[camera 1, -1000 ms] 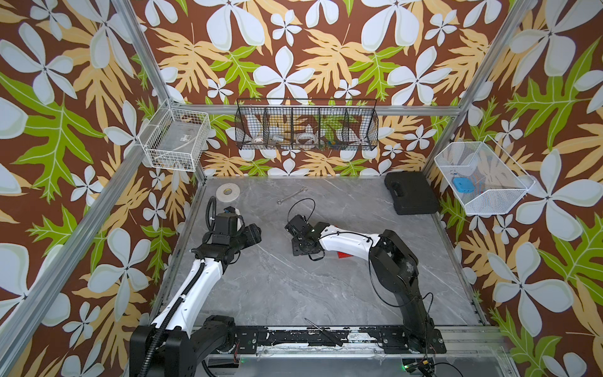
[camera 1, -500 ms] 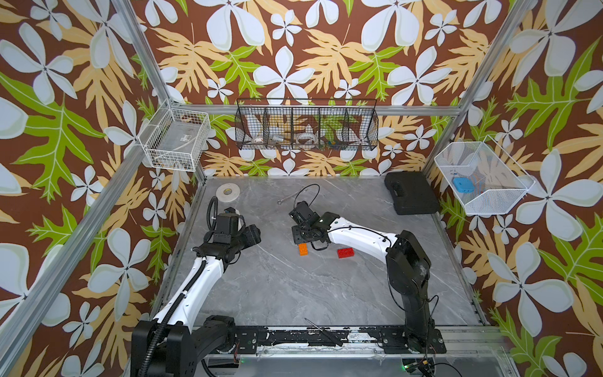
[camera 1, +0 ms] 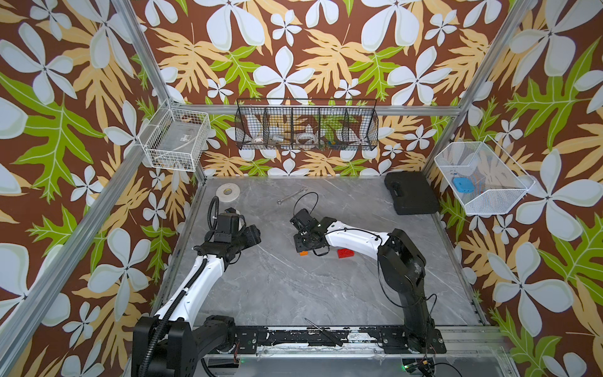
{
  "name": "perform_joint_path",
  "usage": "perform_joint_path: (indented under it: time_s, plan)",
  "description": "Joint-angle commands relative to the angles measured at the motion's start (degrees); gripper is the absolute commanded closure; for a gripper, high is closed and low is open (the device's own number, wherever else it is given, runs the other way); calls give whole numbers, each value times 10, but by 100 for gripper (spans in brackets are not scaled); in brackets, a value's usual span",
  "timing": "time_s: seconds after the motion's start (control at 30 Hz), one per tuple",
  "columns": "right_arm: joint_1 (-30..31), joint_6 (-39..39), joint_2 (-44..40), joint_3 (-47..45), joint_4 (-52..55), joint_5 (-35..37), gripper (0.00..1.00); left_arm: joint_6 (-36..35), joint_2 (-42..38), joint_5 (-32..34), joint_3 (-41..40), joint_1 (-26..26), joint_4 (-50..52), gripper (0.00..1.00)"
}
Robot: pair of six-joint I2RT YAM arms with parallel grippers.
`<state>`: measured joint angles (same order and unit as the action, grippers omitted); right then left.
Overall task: Assemble a rectangle with lego
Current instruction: Adjust the lego brick at the center of the board.
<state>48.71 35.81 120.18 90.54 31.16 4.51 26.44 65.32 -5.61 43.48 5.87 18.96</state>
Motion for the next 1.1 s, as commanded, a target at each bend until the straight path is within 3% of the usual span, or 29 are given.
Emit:
perform_joint_path:
  time_s: [0.0, 0.4, 1.07]
  plan:
    - [4, 8, 9, 2, 12, 17, 45, -5, -1, 4, 3, -1, 5, 25]
    - [9, 13, 24, -9, -1, 11, 54, -5, -2, -2, 3, -1, 5, 25]
    - [11, 2, 35, 1, -5, 3, 55, -5, 1, -6, 3, -1, 5, 25]
